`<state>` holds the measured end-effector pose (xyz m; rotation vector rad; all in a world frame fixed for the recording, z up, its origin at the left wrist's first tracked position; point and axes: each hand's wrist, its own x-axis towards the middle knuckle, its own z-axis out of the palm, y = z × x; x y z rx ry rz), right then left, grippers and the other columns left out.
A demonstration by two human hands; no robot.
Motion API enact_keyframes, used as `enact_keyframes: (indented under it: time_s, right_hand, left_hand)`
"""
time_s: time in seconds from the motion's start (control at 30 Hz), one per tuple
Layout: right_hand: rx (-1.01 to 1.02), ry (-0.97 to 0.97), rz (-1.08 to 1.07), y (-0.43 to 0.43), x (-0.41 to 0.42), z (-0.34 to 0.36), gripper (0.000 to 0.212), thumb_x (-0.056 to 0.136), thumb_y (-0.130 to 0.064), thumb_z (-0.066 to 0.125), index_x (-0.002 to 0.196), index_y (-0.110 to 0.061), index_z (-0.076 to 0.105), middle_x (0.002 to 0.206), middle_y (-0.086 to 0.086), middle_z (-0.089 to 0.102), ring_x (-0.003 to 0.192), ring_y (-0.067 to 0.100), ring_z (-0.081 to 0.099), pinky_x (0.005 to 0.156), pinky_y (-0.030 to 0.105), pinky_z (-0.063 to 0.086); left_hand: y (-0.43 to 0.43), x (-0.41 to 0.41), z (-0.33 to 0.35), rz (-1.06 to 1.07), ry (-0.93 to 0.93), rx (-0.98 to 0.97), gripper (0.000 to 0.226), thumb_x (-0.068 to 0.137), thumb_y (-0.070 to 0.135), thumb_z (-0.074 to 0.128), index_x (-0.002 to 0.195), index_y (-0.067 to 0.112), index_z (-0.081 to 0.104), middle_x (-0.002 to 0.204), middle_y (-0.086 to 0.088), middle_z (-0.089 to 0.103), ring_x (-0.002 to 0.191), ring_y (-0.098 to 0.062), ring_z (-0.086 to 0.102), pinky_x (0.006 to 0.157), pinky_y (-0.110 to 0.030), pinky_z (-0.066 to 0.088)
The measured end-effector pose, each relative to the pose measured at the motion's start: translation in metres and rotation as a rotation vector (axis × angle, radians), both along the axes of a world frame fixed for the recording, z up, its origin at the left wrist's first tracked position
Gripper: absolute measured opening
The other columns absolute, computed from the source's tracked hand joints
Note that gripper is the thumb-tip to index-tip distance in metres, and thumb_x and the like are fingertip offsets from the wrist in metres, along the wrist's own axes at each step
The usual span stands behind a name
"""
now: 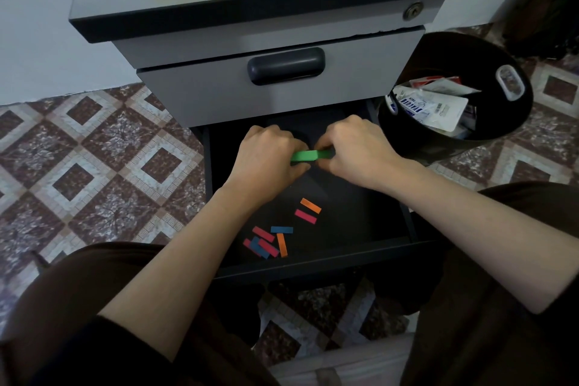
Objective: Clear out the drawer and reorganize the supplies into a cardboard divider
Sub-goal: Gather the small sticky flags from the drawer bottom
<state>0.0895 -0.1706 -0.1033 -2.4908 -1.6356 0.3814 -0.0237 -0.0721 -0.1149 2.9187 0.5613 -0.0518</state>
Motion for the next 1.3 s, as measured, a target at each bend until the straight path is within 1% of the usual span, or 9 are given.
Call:
enact_keyframes:
  time_s: [0.1,0.3,0.37,0.47,0.6,0.77,1.0,1.13,1.3]
  right_hand:
    - [-0.011,-0.007,-0.018,0.0001,0.0024,0.0004,0.024,0.087,-0.029,0.060,0.108,-0.021,0.070,0.102,0.004,0.065,0.096,0.024,0.059,0.068,0.029,0.040]
    - [0.011,0.018,0.000,0.0010,-0.0019,-0.0011,0.022,0.086,-0.025,0.062,0.105,-0.017,0.070,0.099,0.004,0.065,0.091,0.022,0.060,0.074,0.036,0.051]
    - [0.013,0.006,-0.010,0.0016,-0.0004,-0.0013,0.023,0.087,-0.026,0.061,0.107,-0.017,0.069,0.100,0.005,0.065,0.092,0.023,0.060,0.074,0.034,0.050]
    - [0.004,-0.009,-0.033,0.0017,0.0024,-0.0025,0.023,0.088,-0.025,0.061,0.109,-0.017,0.068,0.101,0.004,0.065,0.092,0.021,0.061,0.072,0.031,0.048]
    - [-0.010,-0.013,-0.048,0.0016,0.0038,-0.0033,0.024,0.088,-0.025,0.061,0.109,-0.016,0.068,0.102,0.004,0.065,0.093,0.021,0.060,0.069,0.028,0.042]
    - [-0.005,0.012,-0.023,0.0019,0.0008,-0.0040,0.024,0.088,-0.025,0.061,0.109,-0.016,0.069,0.102,0.005,0.065,0.094,0.022,0.060,0.071,0.030,0.045]
    - [0.013,0.049,-0.027,0.0017,0.0042,-0.0057,0.025,0.087,-0.025,0.063,0.109,-0.015,0.069,0.103,0.007,0.064,0.094,0.024,0.060,0.075,0.035,0.050]
    - [0.041,0.130,-0.014,0.0016,0.0021,-0.0036,0.022,0.087,-0.024,0.064,0.104,-0.013,0.072,0.094,0.008,0.066,0.086,0.023,0.061,0.075,0.038,0.053]
    - [0.061,0.180,0.026,0.0011,0.0003,-0.0041,0.024,0.087,-0.020,0.064,0.108,-0.010,0.070,0.095,0.007,0.067,0.083,0.016,0.060,0.072,0.026,0.049]
  left_hand:
    - [0.0021,-0.0002,-0.0013,0.012,0.004,0.015,0.032,0.094,0.036,0.050,0.122,0.025,0.060,0.110,0.002,0.064,0.108,-0.017,0.051,0.096,-0.032,0.031]
    - [0.0014,0.0003,-0.0019,0.012,-0.036,-0.001,0.030,0.094,0.034,0.050,0.119,0.024,0.062,0.107,0.002,0.065,0.105,-0.017,0.053,0.094,-0.032,0.032]
    - [0.0025,0.0006,-0.0027,0.052,-0.034,-0.003,0.035,0.092,0.036,0.053,0.124,0.023,0.059,0.113,0.001,0.063,0.110,-0.018,0.052,0.096,-0.032,0.033]
    - [0.0053,0.0006,-0.0052,0.112,0.049,0.020,0.042,0.091,0.039,0.055,0.129,0.022,0.053,0.116,0.001,0.061,0.113,-0.018,0.051,0.098,-0.033,0.034]
    - [0.0050,0.0010,-0.0070,0.098,0.106,0.020,0.032,0.092,0.037,0.053,0.121,0.024,0.060,0.108,0.003,0.066,0.105,-0.016,0.057,0.098,-0.034,0.035]
    - [-0.0014,0.0027,-0.0036,0.043,0.084,-0.027,0.029,0.092,0.033,0.054,0.116,0.018,0.062,0.108,0.003,0.064,0.103,-0.016,0.056,0.093,-0.030,0.037]
    - [0.0007,0.0010,-0.0020,0.068,0.008,-0.061,0.044,0.090,0.037,0.057,0.131,0.021,0.052,0.120,0.000,0.060,0.111,-0.017,0.055,0.095,-0.032,0.039]
    - [-0.0005,0.0009,0.0014,0.063,-0.088,-0.102,0.031,0.090,0.033,0.059,0.118,0.023,0.064,0.106,0.001,0.068,0.099,-0.016,0.061,0.087,-0.031,0.044]
    - [0.0012,0.0000,-0.0007,0.072,-0.097,-0.081,0.028,0.089,0.036,0.058,0.112,0.023,0.067,0.099,0.002,0.068,0.094,-0.015,0.061,0.080,-0.027,0.042]
